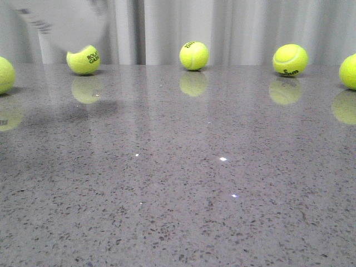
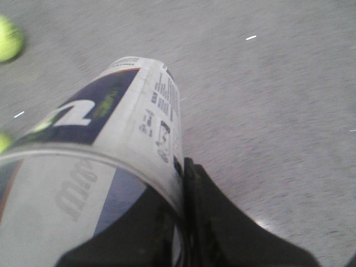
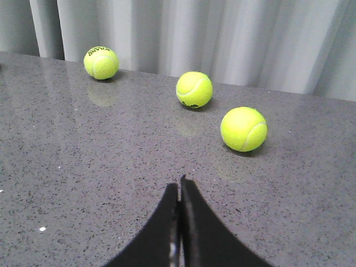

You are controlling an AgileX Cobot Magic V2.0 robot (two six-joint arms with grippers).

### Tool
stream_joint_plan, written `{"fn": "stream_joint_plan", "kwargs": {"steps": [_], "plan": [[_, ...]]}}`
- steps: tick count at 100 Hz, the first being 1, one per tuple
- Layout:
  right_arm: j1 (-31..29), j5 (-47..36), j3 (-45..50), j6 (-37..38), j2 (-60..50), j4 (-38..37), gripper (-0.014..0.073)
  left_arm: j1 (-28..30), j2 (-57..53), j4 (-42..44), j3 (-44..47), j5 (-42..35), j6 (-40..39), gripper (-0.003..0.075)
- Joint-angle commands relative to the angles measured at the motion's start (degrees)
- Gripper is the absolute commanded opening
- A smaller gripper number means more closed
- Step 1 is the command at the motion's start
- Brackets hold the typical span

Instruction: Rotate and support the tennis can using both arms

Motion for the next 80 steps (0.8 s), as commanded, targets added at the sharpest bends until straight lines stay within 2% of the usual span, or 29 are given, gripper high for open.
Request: {"fn": "stream_joint_plan", "kwargs": {"steps": [1, 13, 42, 66, 73, 80], "plan": [[-0.43, -4.92, -1.46, 0.00, 0.14, -0.51, -0.0067, -0.10, -2.20, 2.90, -1.90, 0.39, -3.06, -0.0021], [-0.43, -4.92, -1.46, 0.00, 0.14, -0.51, -0.0067, -0.10, -3.32, 3.15, -0.24, 0.39, -3.09, -0.0021], [-0.43, -4.92, -1.46, 0.00, 0.14, -0.51, -0.0067, -0.10, -7.02, 4.52, 11.06, 0.39, -3.55, -0.0021], [-0.43, -4.92, -1.46, 0.00, 0.14, -0.51, -0.0067, -0.10, -7.00, 4.52, 14.08, 0.39, -5.09, -0.0015], [-0.43, -4.92, -1.46, 0.00, 0.14, -0.51, -0.0067, -0.10, -6.82, 4.52, 14.08, 0.39, -5.12, 0.0041], [-0.43, -4.92, -1.46, 0.00, 0.14, -0.51, -0.0067, -0.10, -6.75, 3.98, 14.08, 0.39, -5.12, 0.0151]]}}
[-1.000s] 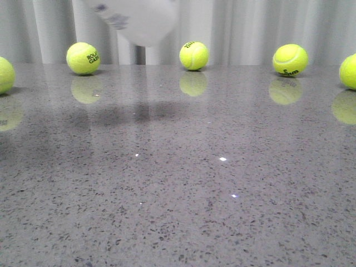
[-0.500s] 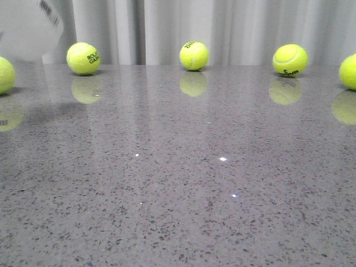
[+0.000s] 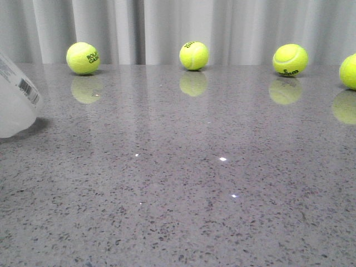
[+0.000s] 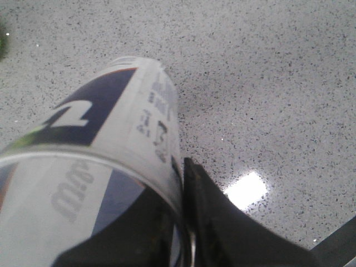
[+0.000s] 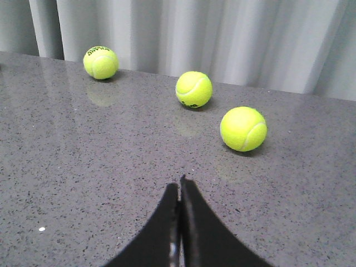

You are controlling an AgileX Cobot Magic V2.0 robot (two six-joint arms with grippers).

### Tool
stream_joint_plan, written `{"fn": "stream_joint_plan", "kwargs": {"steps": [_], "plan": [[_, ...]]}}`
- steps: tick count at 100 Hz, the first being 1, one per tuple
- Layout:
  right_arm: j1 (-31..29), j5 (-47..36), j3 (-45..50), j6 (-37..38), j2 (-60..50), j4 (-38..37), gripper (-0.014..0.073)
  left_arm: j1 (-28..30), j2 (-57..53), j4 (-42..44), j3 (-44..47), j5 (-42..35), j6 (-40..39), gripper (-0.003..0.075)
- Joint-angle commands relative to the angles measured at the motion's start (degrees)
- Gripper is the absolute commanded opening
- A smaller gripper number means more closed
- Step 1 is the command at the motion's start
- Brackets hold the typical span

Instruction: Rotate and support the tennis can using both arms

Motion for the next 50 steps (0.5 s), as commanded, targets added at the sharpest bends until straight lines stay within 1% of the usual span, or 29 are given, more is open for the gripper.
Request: {"fn": "stream_joint_plan", "kwargs": {"steps": [1, 5, 10, 12, 15, 17, 22, 26, 50], "plan": [[-0.43, -4.92, -1.46, 0.00, 0.14, -0.51, -0.0067, -0.10, -0.46, -1.57, -1.35, 0.52, -0.77, 0.0179], [-0.43, -4.92, -1.46, 0.00, 0.14, -0.51, -0.0067, -0.10, -0.46, -2.11, -1.35, 0.52, -0.77, 0.0253], [-0.43, -4.92, -1.46, 0.00, 0.14, -0.51, -0.0067, -0.10, -0.31, -2.63, -1.35, 0.52, -0.77, 0.0379], [-0.43, -4.92, -1.46, 0.00, 0.14, -0.51, -0.0067, -0.10, -0.16, -2.63, -1.35, 0.52, -0.77, 0.0408], [-0.43, -4.92, -1.46, 0.00, 0.14, -0.51, -0.0067, -0.10, 0.26, -2.63, -1.46, 0.52, -0.77, 0.0476], [-0.43, -4.92, -1.46, 0.00, 0.14, -0.51, -0.0067, -0.10, 0.52, -2.63, -1.58, 0.38, -0.77, 0.0509], [-0.43, -4.92, -1.46, 0.00, 0.14, -0.51, -0.0067, -0.10, 1.97, -2.63, -2.53, 0.28, -0.77, 0.0559], [-0.43, -4.92, -1.46, 0.00, 0.14, -0.51, -0.0067, -0.10, 3.21, -2.63, -3.92, 0.28, -0.77, 0.0572], [-0.43, -4.92, -1.46, 0.00, 0.14, -0.51, -0.0067, -0.10, 14.51, -2.63, -16.19, 0.46, -0.31, 0.0564]]}}
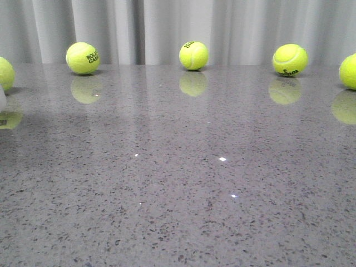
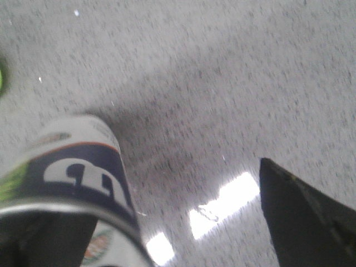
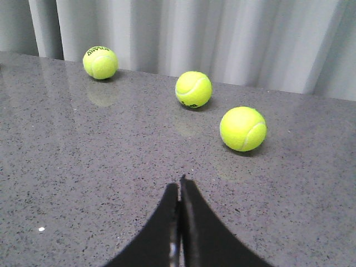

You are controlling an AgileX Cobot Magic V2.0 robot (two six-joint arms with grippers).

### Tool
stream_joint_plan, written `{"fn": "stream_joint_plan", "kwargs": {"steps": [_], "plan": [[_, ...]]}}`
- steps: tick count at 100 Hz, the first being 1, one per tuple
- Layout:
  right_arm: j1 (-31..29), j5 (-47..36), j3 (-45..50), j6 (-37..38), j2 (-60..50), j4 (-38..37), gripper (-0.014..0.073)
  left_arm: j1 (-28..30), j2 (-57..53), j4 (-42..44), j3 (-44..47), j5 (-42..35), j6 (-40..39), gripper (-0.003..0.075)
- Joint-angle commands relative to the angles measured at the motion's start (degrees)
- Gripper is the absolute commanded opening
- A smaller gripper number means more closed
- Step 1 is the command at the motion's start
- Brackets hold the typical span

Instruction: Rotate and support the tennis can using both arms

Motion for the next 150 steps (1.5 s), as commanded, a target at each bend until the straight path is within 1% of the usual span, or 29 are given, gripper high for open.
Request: {"fn": "stream_joint_plan", "kwargs": {"steps": [1, 17, 47, 88, 104, 136, 150], "plan": [[-0.43, -4.92, -1.46, 0.00, 0.14, -0.51, -0.0067, -0.10, 2.92, -1.50, -5.92, 0.46, -0.03, 0.0564], [-0.43, -4.92, -1.46, 0.00, 0.14, -0.51, -0.0067, -0.10, 7.28, -0.76, -10.43, 0.46, -0.03, 0.0564], [-0.43, -4.92, -1.46, 0.00, 0.14, -0.51, -0.0067, -0.10, 7.52, 0.75, -10.89, 0.46, 0.02, 0.0564], [-0.43, -4.92, -1.46, 0.00, 0.14, -0.51, -0.0067, -0.10, 3.80, 2.28, -11.03, 0.46, 0.02, 0.0564], [-0.43, -4.92, -1.46, 0.00, 0.14, -0.51, -0.0067, -0.10, 2.17, 4.22, -11.31, 0.46, 0.02, 0.0564], [-0.43, -4.92, -1.46, 0.00, 0.14, -0.51, -0.0067, -0.10, -0.19, 7.14, -14.87, 0.20, -0.09, 0.0564], [-0.43, -4.92, -1.46, 0.00, 0.14, -0.51, -0.0067, -0.10, -2.50, 9.81, -14.96, -2.11, -4.63, 0.0564]]}}
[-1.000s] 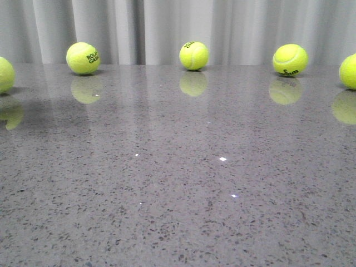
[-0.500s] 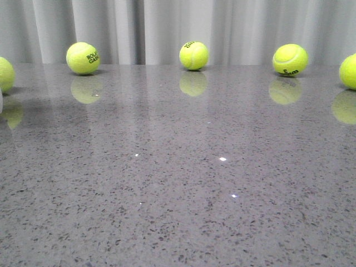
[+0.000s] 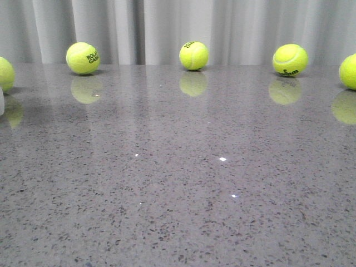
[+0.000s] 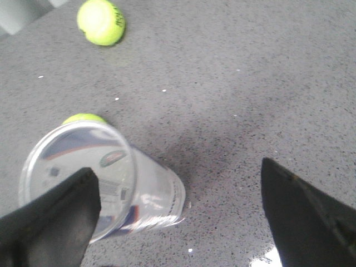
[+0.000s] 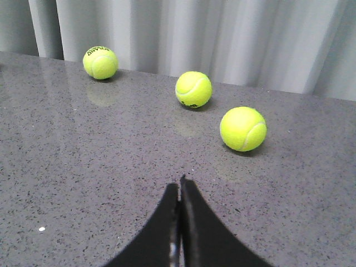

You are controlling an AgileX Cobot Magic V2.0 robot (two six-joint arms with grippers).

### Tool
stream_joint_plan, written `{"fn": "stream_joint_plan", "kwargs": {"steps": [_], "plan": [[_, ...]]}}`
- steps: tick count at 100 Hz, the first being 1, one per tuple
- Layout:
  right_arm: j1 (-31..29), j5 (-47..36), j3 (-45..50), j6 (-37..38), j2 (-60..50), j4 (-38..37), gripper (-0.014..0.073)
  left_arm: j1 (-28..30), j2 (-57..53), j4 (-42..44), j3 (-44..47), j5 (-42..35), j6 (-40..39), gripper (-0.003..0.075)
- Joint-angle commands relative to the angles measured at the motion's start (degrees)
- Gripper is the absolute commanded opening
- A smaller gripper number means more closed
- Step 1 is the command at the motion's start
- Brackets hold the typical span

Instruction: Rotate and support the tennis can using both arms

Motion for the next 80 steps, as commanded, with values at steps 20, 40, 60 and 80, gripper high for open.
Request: {"fn": "stream_joint_plan", "kwargs": {"steps": [20, 40, 60, 80], "plan": [[-0.43, -4.92, -1.46, 0.00, 0.14, -0.51, -0.0067, -0.10, -8.18, 1.20, 0.08, -6.30, -7.90, 0.0564], [-0.43, -4.92, -1.46, 0.00, 0.14, -0.51, -0.0067, -0.10, -18.35, 1.07, 9.96, -15.17, -12.13, 0.0564], [-0.43, -4.92, -1.46, 0.00, 0.14, -0.51, -0.0067, -0.10, -30.63, 0.95, 25.79, -25.64, -15.96, 0.0564], [-0.43, -4.92, -1.46, 0.00, 0.14, -0.51, -0.0067, -0.10, -42.90, 0.95, 42.11, -36.73, -16.52, 0.0564]]}}
